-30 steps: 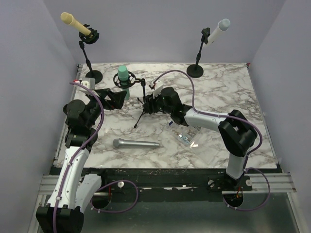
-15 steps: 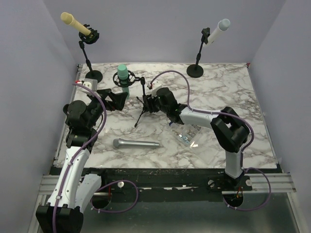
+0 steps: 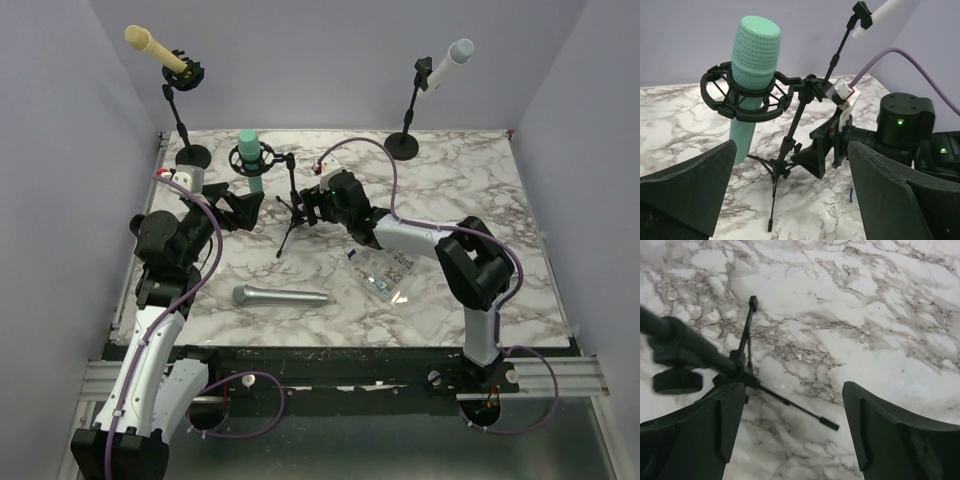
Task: Remove the microphone from the stand
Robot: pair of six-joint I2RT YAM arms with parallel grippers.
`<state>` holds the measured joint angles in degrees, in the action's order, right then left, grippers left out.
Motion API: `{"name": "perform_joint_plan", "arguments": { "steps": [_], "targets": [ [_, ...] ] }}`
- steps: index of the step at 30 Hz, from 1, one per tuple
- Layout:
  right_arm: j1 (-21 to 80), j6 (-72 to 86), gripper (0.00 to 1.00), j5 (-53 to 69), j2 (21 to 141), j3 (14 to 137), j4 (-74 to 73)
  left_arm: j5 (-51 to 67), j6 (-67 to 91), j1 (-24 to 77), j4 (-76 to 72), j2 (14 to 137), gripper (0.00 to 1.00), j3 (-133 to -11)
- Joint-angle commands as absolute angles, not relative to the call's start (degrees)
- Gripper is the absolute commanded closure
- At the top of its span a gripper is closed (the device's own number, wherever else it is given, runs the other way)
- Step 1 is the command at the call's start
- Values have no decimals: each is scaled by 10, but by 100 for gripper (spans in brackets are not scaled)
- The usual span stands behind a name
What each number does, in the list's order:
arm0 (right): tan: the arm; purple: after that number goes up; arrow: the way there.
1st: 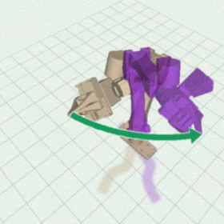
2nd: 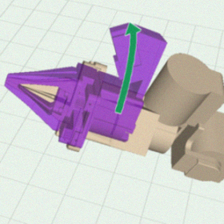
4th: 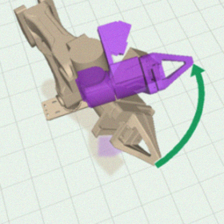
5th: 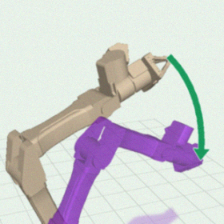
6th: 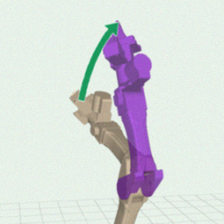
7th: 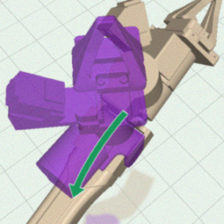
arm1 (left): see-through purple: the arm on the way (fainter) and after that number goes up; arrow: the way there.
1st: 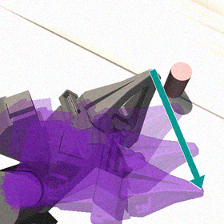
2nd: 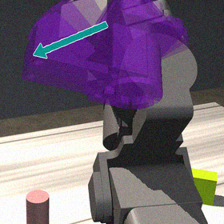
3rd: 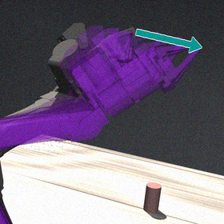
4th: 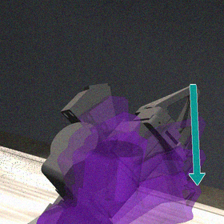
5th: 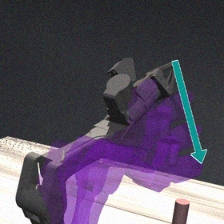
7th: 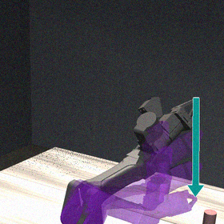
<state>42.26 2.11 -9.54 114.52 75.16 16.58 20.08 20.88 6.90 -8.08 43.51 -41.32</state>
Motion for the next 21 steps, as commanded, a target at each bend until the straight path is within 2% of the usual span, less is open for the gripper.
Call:
{"name": "perform_joint_plan", "arguments": {
  "steps": [1, 6, 12, 21],
  "targets": [
    [426, 83, 12, -55, 1047, 731, 112, 187, 197, 72, -98, 431, 5, -404],
    [425, 155, 9, -5, 947, 633, 103, 175, 180, 74, -82, 440, 4, -418],
    [425, 171, 9, -5, 864, 514, 141, 172, 159, 78, -16, 488, 5, -502],
    [425, 184, 9, 17, 835, 411, 244, 141, 91, 83, -37, 589, 17, -591]
  ]
}}
